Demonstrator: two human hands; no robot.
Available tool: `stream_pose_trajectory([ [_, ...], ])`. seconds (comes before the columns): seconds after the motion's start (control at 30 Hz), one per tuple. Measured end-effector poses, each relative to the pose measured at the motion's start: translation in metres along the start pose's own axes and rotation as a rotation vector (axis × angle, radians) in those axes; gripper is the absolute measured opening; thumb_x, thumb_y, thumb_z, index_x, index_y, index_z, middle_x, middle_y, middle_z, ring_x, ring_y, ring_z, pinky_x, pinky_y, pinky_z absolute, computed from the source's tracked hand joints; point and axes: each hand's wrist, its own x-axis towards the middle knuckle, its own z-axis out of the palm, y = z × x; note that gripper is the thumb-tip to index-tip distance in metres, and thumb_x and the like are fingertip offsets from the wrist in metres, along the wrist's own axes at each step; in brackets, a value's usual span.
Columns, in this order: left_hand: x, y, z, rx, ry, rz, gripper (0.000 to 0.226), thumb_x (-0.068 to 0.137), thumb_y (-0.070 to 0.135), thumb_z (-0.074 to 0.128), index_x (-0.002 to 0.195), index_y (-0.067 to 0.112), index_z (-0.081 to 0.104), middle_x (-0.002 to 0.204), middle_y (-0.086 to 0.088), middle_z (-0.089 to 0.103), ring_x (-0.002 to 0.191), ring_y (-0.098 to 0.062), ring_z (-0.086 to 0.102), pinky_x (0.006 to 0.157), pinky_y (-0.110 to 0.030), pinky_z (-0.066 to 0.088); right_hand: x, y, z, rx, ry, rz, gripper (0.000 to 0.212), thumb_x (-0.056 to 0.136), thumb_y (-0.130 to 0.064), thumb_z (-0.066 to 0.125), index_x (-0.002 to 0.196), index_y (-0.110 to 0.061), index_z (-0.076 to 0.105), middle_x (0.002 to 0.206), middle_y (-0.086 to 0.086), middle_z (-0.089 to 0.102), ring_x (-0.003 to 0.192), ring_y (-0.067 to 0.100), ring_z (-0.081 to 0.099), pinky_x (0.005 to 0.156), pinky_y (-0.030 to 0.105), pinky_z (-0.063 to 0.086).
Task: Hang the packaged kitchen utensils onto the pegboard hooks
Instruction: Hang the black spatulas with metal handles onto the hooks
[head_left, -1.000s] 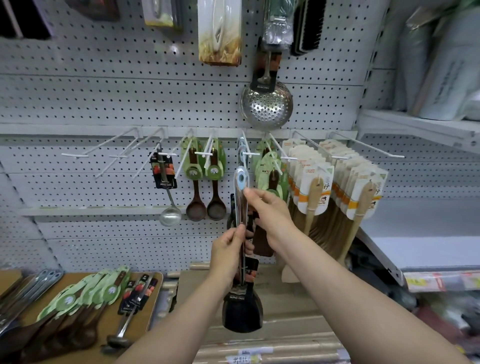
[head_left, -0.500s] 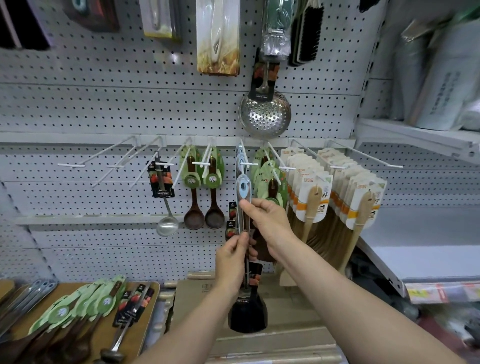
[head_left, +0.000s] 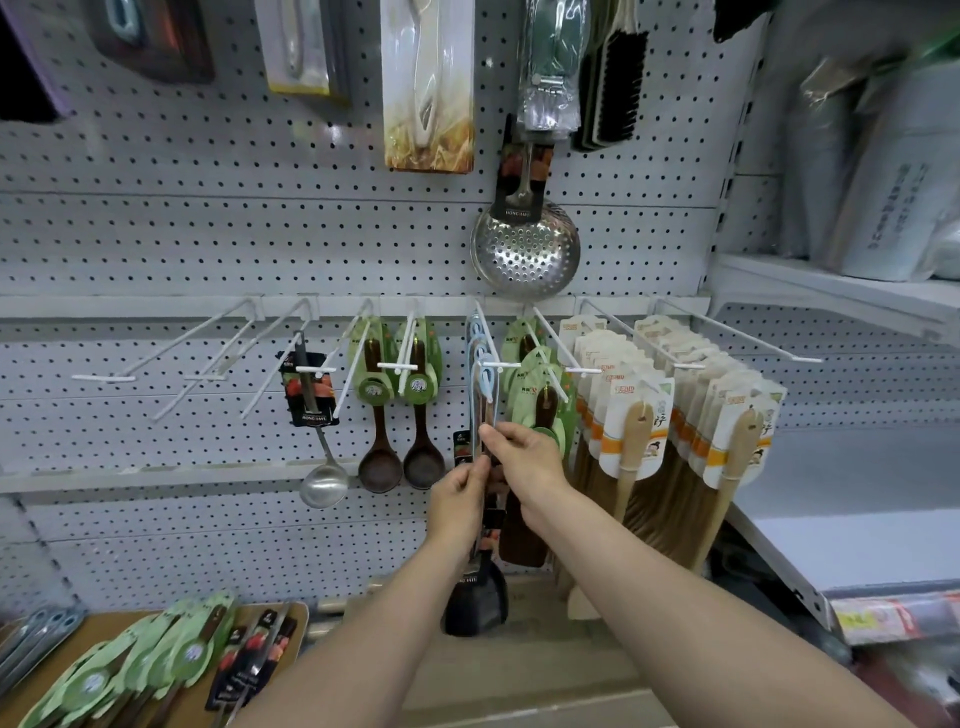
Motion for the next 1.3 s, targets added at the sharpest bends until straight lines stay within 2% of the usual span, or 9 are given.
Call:
stream_pose_trajectory([
  [0.1, 0.019, 0.001, -0.001, 0.024, -0.017, -0.030, 0.035, 0.097, 0.046, 0.055, 0.090, 0.019, 0.076, 0.092, -0.010, 0.076, 0.084, -0.028, 0.073, 0.058, -0.036, 0.060, 0.016, 0.002, 0.008, -0.015, 0.054, 0.008, 0.033, 0.090, -0.025, 0.075, 0.120, -0.012, 0.069, 0.100, 0.007, 0.073, 0.100, 0.026, 0.070, 0.095, 0.047, 0.057],
  [0.23, 0.040, -0.004, 0.000, 0.055, -0.033, -0.054, 0.034, 0.093, 0.057, 0.054, 0.083, 0.033, 0.076, 0.085, 0.001, 0.077, 0.083, -0.025, 0.074, 0.080, -0.052, 0.060, 0.035, 0.002, 0.013, -0.007, 0.112, 0.035, 0.033, 0.089, -0.025, 0.077, 0.119, -0.014, 0.071, 0.100, 0.001, 0.072, 0.102, 0.023, 0.069, 0.098, 0.041, 0.056],
  [0.4, 0.055, -0.004, 0.002, 0.052, -0.054, -0.062, 0.033, 0.095, 0.053, 0.053, 0.087, 0.031, 0.076, 0.087, 0.003, 0.078, 0.087, -0.023, 0.073, 0.085, -0.052, 0.058, 0.052, 0.007, 0.020, -0.050, 0.154, 0.052, 0.033, 0.085, -0.029, 0.080, 0.115, -0.016, 0.074, 0.101, 0.005, 0.075, 0.098, 0.024, 0.072, 0.094, 0.044, 0.058],
  [0.57, 0.064, 0.003, 0.006, 0.008, -0.047, -0.100, 0.033, 0.097, 0.047, 0.055, 0.084, 0.025, 0.075, 0.086, -0.006, 0.077, 0.084, -0.030, 0.073, 0.077, -0.053, 0.060, 0.061, 0.002, 0.024, -0.106, 0.176, 0.049, 0.031, 0.090, -0.029, 0.075, 0.118, -0.016, 0.074, 0.105, 0.005, 0.076, 0.101, 0.023, 0.071, 0.097, 0.043, 0.056],
  [0.67, 0.065, 0.003, 0.005, 0.036, -0.028, -0.113, 0.032, 0.097, 0.048, 0.054, 0.084, 0.027, 0.073, 0.089, -0.008, 0.076, 0.079, -0.027, 0.073, 0.062, -0.041, 0.061, 0.062, 0.002, 0.026, -0.110, 0.191, 0.065, 0.032, 0.090, -0.029, 0.075, 0.119, -0.015, 0.074, 0.110, 0.008, 0.075, 0.103, 0.026, 0.070, 0.097, 0.044, 0.056],
  [0.83, 0.058, -0.005, 0.004, 0.025, -0.015, -0.090, 0.028, 0.096, 0.048, 0.056, 0.080, 0.033, 0.074, 0.087, 0.004, 0.077, 0.092, -0.019, 0.071, 0.090, -0.042, 0.056, 0.055, 0.005, 0.023, -0.041, 0.177, 0.062, 0.034, 0.086, -0.027, 0.079, 0.117, -0.013, 0.074, 0.109, 0.009, 0.075, 0.105, 0.029, 0.070, 0.097, 0.046, 0.056],
  [1.07, 0.041, 0.003, 0.002, 0.153, -0.002, -0.059, 0.035, 0.097, 0.053, 0.052, 0.090, 0.027, 0.075, 0.093, 0.002, 0.074, 0.094, -0.022, 0.068, 0.090, -0.043, 0.055, 0.035, -0.007, 0.012, -0.071, 0.122, 0.065, 0.040, 0.089, -0.025, 0.077, 0.126, -0.011, 0.069, 0.120, 0.006, 0.070, 0.112, 0.022, 0.064, 0.104, 0.036, 0.051],
  [1.2, 0.023, 0.012, -0.006, 0.276, 0.011, -0.045, 0.037, 0.097, 0.048, 0.053, 0.118, 0.024, 0.071, 0.118, 0.000, 0.070, 0.110, -0.022, 0.063, 0.099, -0.038, 0.050, 0.023, -0.012, 0.004, -0.178, 0.075, 0.034, 0.037, 0.092, -0.030, 0.073, 0.126, -0.015, 0.070, 0.124, 0.003, 0.069, 0.109, 0.016, 0.061, 0.098, 0.027, 0.047],
  [1.3, 0.001, 0.017, -0.025, 0.349, 0.065, -0.037, 0.039, 0.097, 0.040, 0.059, 0.129, 0.019, 0.065, 0.127, -0.002, 0.066, 0.114, -0.020, 0.060, 0.098, -0.033, 0.048, 0.006, -0.008, 0.002, -0.317, 0.075, 0.017, 0.040, 0.092, -0.037, 0.070, 0.125, -0.015, 0.070, 0.128, 0.005, 0.068, 0.113, 0.019, 0.061, 0.104, 0.033, 0.047],
])
